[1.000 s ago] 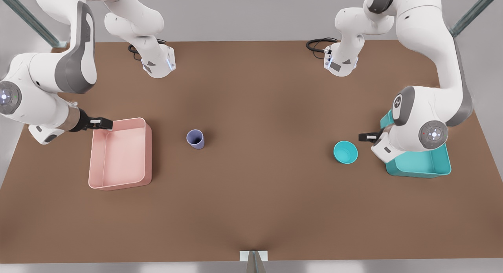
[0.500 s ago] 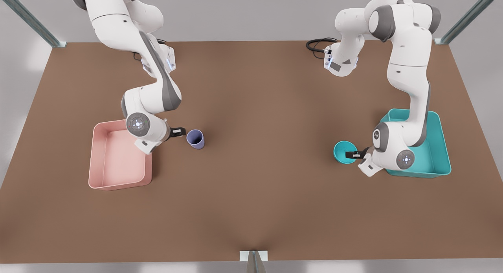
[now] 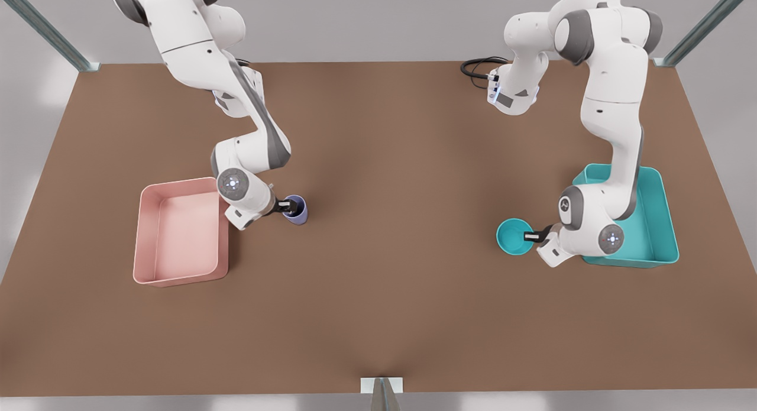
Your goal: Put the bowls and cups in different boxes
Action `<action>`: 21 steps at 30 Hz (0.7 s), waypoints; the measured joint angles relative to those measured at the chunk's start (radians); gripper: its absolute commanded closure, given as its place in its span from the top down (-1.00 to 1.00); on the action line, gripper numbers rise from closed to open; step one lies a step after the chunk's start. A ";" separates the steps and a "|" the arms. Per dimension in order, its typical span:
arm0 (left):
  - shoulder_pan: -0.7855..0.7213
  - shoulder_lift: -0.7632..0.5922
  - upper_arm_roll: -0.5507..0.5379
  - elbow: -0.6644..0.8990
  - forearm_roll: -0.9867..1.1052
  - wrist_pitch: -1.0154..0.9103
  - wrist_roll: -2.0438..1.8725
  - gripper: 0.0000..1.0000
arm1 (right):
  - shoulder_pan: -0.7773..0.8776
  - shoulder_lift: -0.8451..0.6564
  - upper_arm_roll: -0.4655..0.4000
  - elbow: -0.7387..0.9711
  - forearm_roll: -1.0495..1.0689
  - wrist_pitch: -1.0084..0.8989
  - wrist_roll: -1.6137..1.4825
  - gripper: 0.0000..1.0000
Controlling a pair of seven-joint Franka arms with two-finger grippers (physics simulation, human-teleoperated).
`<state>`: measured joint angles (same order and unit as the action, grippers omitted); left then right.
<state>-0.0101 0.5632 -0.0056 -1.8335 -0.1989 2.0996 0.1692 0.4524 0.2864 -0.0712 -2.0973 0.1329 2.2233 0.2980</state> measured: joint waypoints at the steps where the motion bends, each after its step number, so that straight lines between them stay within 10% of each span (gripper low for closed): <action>1: 0.000 -0.011 0.000 0.008 0.000 -0.007 0.001 -0.57 | 0.001 -0.001 0.000 -0.010 0.000 0.009 0.006 1.00; 14: 0.108 -0.233 0.355 0.118 0.083 -0.246 0.031 -0.57 | 0.023 0.063 0.001 -0.056 0.000 0.097 0.056 0.94; 21: 0.166 -0.150 0.366 -0.091 0.091 -0.075 0.073 -0.57 | 0.023 0.064 0.007 -0.050 0.010 0.114 0.062 -0.47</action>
<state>0.1558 0.4137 0.3600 -1.9245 -0.1080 2.0243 0.2425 0.4756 0.3507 -0.0643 -2.1469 0.1430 2.3370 0.3603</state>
